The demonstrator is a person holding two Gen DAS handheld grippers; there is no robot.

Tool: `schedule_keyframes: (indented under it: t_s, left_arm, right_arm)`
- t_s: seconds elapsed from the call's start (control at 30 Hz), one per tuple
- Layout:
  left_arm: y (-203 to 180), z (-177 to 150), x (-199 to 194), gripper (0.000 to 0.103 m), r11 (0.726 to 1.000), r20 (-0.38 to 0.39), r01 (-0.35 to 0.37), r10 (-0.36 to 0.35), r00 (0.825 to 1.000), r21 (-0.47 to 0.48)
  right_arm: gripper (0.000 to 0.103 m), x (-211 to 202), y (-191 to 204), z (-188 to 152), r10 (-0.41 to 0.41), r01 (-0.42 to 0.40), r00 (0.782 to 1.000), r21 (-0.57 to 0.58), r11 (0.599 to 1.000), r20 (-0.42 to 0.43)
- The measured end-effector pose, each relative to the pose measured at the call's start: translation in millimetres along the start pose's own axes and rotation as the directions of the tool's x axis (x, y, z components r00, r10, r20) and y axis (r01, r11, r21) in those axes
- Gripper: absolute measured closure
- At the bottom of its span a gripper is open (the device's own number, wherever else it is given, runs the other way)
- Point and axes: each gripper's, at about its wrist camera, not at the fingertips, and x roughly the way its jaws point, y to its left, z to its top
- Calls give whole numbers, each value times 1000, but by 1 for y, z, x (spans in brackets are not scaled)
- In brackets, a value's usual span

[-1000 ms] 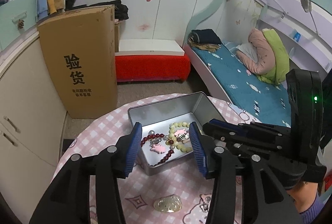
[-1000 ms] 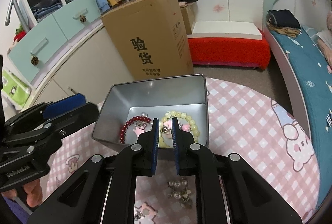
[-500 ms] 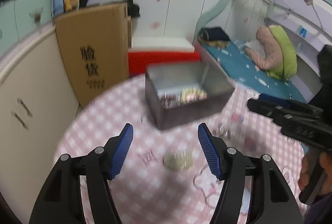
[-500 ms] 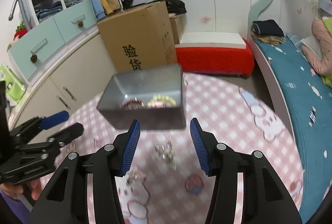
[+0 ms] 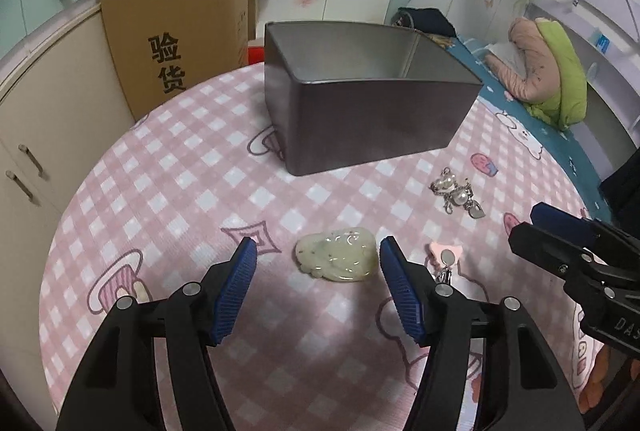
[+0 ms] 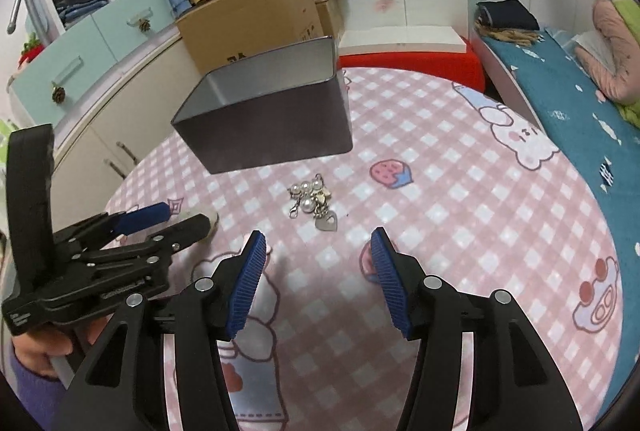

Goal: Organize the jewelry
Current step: 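Close the left gripper on the jade pendant while the right gripper grasps a pink charm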

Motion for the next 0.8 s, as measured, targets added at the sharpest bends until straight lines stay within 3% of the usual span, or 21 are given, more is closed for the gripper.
schedule_keyframes:
  t_s: [0.07, 0.1, 0.13, 0.3, 0.43, 0.57, 0.7, 0.77, 0.8]
  left_arm:
    - [1, 0, -1, 47, 1000, 4, -5, 5, 1000, 7]
    - [1, 0, -1, 59, 1000, 5, -5, 5, 1000, 9]
    - [2, 0, -2, 63, 1000, 5, 5, -5, 1000, 9]
    - [3, -2, -5, 64, 1000, 11, -7, 6, 1000, 26]
    - [13, -6, -21, 90, 1000, 31, -8, 7, 999, 18]
    - [23, -9, -21, 90, 1000, 16, -10, 10, 1000, 12]
    - [30, -13, -26, 86, 999, 32, 39, -38, 999, -26]
    - [29, -12, -29, 64, 999, 42, 44, -42, 998, -29]
    - [29, -12, -31, 48, 999, 57, 38, -37, 998, -28]
  right_arm:
    - [49, 3, 4, -1, 0, 0, 1000, -5, 1000, -6]
    - [49, 3, 7, -1, 1, -1, 1000, -6, 1000, -6]
    - [49, 4, 10, -2, 3, -3, 1000, -10, 1000, -9]
    - [49, 11, 24, -6, 12, -12, 1000, -31, 999, -27]
    - [49, 17, 39, -11, 10, -12, 999, -57, 998, -35]
    - [49, 24, 56, -15, -9, 6, 999, -86, 996, -40]
    - [49, 31, 67, -19, -50, 45, 998, -117, 992, -41]
    - [51, 34, 68, -20, -63, 59, 998, -128, 990, -31]
    - [57, 35, 70, -21, -92, 87, 995, -148, 985, -26]
